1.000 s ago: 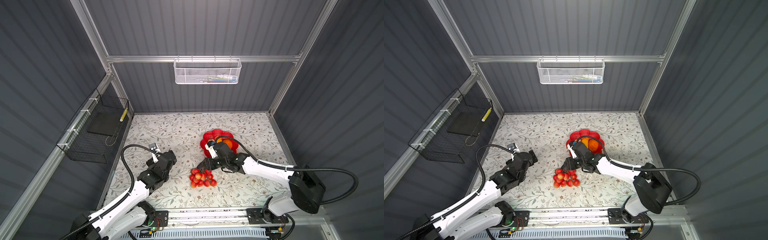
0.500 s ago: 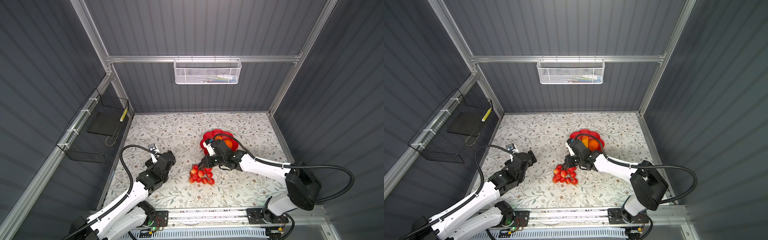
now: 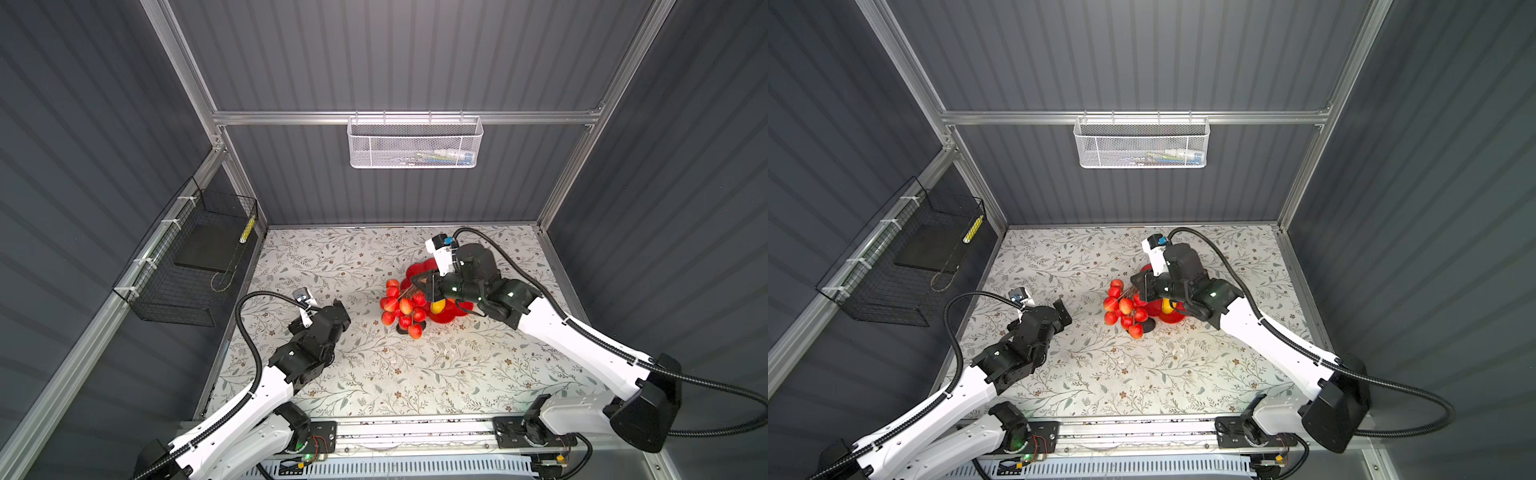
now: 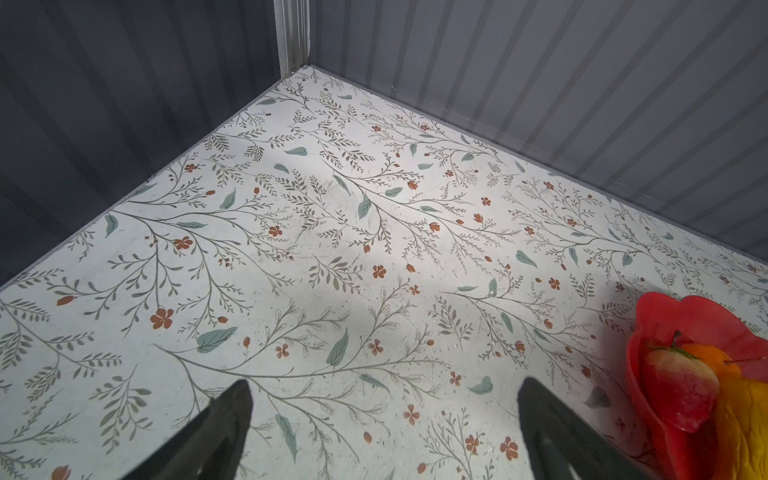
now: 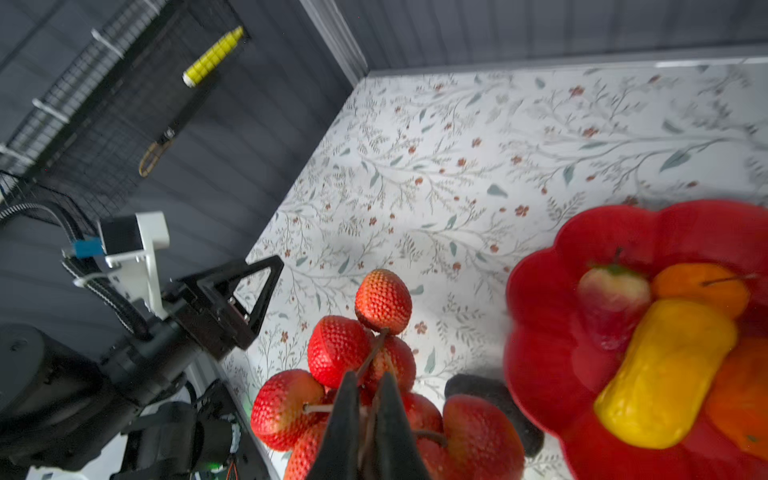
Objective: Place and organize the fake fruits in the fruit bowl
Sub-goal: 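Lift the strawberry bunch onto the red bowl and release it with the right gripper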
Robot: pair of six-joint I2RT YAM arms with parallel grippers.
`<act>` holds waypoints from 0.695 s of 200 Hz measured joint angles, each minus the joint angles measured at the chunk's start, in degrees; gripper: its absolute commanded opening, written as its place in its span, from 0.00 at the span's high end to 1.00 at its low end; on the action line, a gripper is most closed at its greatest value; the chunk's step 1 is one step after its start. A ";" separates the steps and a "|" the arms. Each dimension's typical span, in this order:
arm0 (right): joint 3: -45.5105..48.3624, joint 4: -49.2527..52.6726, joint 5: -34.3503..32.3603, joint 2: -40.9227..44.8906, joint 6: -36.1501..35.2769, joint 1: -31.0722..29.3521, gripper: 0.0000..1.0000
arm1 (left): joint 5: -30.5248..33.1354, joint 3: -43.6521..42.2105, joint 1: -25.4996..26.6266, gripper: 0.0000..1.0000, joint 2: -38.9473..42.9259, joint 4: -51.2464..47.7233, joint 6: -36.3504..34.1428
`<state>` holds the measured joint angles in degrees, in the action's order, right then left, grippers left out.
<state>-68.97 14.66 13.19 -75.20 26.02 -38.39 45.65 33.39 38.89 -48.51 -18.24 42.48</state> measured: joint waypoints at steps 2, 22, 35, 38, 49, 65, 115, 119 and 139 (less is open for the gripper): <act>-0.07 -0.02 0.13 0.07 -0.04 0.35 1.00 | 0.02 0.00 0.00 0.00 0.00 0.00 0.00; -0.37 0.00 1.73 0.00 -0.42 5.18 1.00 | -0.02 0.00 0.00 0.00 -0.02 -0.02 0.00; -0.79 0.17 2.73 -1.16 -0.74 7.85 1.00 | -0.20 0.00 0.00 0.00 -0.02 -0.02 -0.11; -0.98 0.28 3.06 -1.51 -0.81 8.37 1.00 | -0.24 0.00 0.00 0.00 -0.02 0.00 -0.22; -1.75 0.35 4.22 -3.23 -1.29 9.92 1.00 | -0.46 0.00 0.00 0.00 -0.02 0.02 -0.46; -2.64 0.31 6.38 -5.95 -1.97 11.65 1.00 | -0.70 0.02 0.00 0.00 -0.26 0.24 -0.90; -4.68 0.04 14.78 -16.09 -2.29 15.87 1.00 | -2.03 0.20 0.00 0.00 -0.92 0.52 -2.14; -4.74 0.00 15.06 -16.83 -2.38 16.11 1.00 | -2.21 0.20 0.00 0.00 -1.01 0.68 -2.34; -5.11 -0.15 16.46 -20.33 -2.73 17.62 1.00 | -3.58 0.42 0.00 0.00 -1.70 1.46 -3.72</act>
<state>-74.08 14.50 29.65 -95.53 23.29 -20.78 42.06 33.80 38.89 -50.22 -16.78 38.76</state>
